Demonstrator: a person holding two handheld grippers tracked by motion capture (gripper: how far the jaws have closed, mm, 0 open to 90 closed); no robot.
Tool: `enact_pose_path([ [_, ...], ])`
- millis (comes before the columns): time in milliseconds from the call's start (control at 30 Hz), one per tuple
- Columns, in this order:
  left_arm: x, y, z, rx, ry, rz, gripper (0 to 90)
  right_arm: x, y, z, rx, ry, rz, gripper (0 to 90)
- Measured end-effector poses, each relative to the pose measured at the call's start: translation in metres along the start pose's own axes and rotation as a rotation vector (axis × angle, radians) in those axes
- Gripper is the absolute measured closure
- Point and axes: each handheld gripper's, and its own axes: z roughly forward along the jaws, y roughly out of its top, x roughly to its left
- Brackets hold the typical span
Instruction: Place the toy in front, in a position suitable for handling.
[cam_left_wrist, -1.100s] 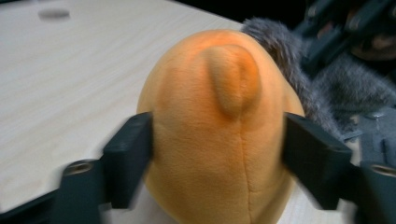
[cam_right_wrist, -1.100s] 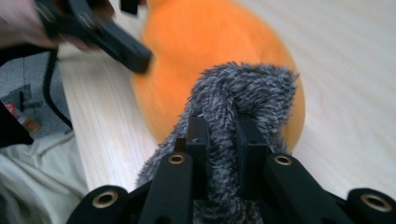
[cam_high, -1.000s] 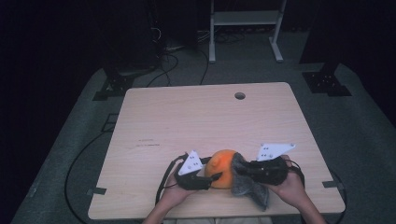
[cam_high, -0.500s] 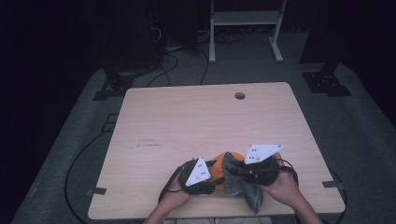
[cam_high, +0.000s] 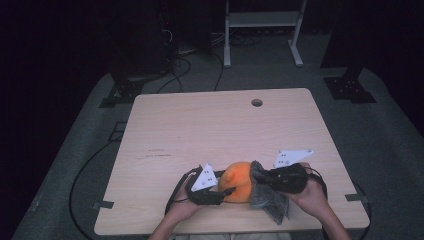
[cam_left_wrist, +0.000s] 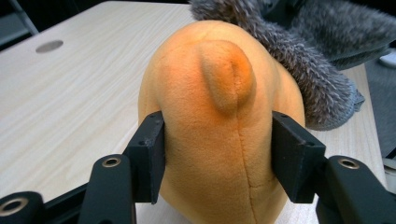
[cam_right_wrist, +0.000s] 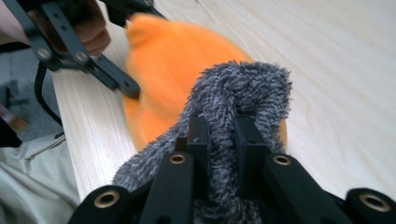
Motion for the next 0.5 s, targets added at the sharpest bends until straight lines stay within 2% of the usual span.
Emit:
enact_pose_path([
  [67,0.001,0.001,0.001,0.000,-0.010,-0.028,35.7,-0.004,-0.005,0.002,0.000,0.011,0.027,78.5],
  [100,0.001,0.004,0.001,0.000,-0.016,-0.050,27.7,-0.002,-0.006,0.003,0.001,0.010,0.025,78.5],
  [167,0.001,0.007,0.002,-0.011,-0.024,-0.092,17.8,0.002,-0.004,0.004,0.007,-0.007,0.001,78.6],
  [200,0.001,0.008,0.001,-0.024,-0.013,-0.101,17.5,0.004,-0.003,0.005,0.001,-0.004,-0.009,78.5],
  [233,0.001,0.008,0.000,-0.036,-0.003,-0.107,19.3,0.007,-0.001,0.006,-0.006,0.001,-0.022,78.5],
  [300,0.002,0.005,-0.001,-0.036,0.016,-0.083,31.1,0.011,0.000,0.007,-0.004,-0.011,-0.045,78.4],
  [367,0.004,0.003,-0.003,-0.032,0.014,-0.083,37.8,0.009,-0.001,0.006,-0.004,-0.005,-0.042,78.5],
  [433,0.006,0.002,-0.005,-0.016,0.019,-0.079,40.0,0.003,-0.006,0.005,0.018,0.000,-0.025,78.4],
  [500,0.008,0.000,-0.006,-0.016,0.007,-0.087,40.7,-0.003,-0.012,0.005,0.031,0.006,0.011,78.3],
])
